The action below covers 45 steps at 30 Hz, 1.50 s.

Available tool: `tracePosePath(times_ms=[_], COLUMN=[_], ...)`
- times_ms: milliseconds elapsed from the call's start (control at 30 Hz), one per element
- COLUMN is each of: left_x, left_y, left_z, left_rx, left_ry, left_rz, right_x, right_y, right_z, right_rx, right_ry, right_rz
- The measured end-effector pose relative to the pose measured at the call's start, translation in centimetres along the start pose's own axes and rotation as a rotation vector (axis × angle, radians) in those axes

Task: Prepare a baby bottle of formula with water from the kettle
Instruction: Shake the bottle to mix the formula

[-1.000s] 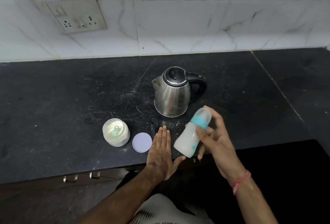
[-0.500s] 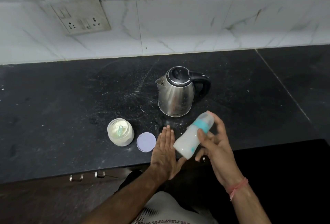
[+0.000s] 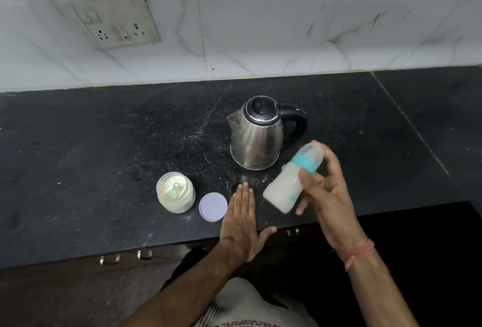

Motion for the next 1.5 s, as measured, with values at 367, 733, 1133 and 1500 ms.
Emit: tracePosePath(times_ms=[367, 733, 1133, 1500], left_x=[-0.7, -0.3, -0.3, -0.8], left_y=[-1.1, -0.5, -0.4, -0.8], left_z=[-0.1, 0.1, 0.4, 0.3], left_rx=[-0.005, 0.016, 0.049, 0.031], left_ry=[-0.024, -0.013, -0.024, -0.035], left_rz=[-0.057, -0.028, -0.009, -0.003], right_x=[-1.3, 0.4, 1.1, 1.9], right_y=[-3.0, -0.9, -1.3, -0.8], right_z=[-0.1, -0.1, -0.6, -1.5], right_rx=[0.033, -0.034, -0.007, 0.032], right_ry=[-0.009, 0.119, 0.119, 0.025], right_rz=[0.082, -0.147, -0.159, -0.016])
Point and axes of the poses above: each hand's wrist, its own x-axis away from the middle knuckle, its own y-axis out of the back of the hand, z = x × y, the point moved 7 cm from there along -x, towards the middle knuckle, and after that the axes turned 6 degrees about z, right-handed, at the moved point
